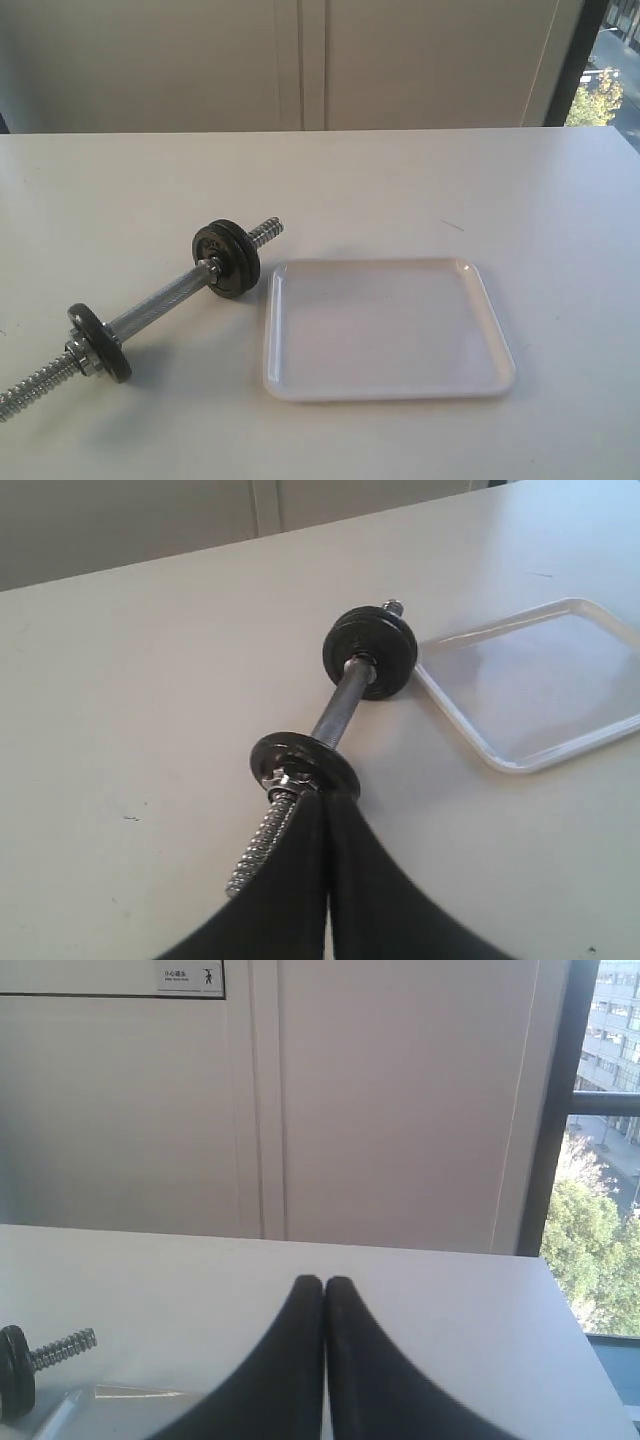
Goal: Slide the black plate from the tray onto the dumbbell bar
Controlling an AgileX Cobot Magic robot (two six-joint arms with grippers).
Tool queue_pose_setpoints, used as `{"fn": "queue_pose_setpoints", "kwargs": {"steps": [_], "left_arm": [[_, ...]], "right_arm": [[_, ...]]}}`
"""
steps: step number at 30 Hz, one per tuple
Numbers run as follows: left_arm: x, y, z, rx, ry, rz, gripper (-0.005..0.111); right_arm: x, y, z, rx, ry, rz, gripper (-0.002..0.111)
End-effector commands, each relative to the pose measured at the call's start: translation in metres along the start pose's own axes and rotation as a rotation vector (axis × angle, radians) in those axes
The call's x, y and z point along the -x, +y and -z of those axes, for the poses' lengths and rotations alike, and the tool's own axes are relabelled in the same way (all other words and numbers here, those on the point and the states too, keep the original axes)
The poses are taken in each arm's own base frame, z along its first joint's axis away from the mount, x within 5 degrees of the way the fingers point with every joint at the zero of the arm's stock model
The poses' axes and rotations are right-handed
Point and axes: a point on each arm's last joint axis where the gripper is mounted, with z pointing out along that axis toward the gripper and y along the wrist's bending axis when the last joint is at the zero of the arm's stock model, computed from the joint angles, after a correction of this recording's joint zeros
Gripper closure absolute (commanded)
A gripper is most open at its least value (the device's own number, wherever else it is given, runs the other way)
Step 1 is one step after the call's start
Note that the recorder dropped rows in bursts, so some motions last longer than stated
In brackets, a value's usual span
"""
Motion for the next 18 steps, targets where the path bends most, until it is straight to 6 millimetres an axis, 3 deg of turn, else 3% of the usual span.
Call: {"fn": "queue_pose_setpoints", "kwargs": {"steps": [1,18], "left_arm": [[-0.0002,-0.0048,-0.0002,-0.050,-0.014,0.056,0.107],[0.0012,-0.0114,0.0004,-0.125,-0.023,0.113,0.107]], "right_arm": [[-0.0009,-0.0006,0.0009,-0.010,-0.007,0.005,0.108],[-0.0009,0.0000,0.0006,-0.003,-0.006,-0.006,0.108]]}}
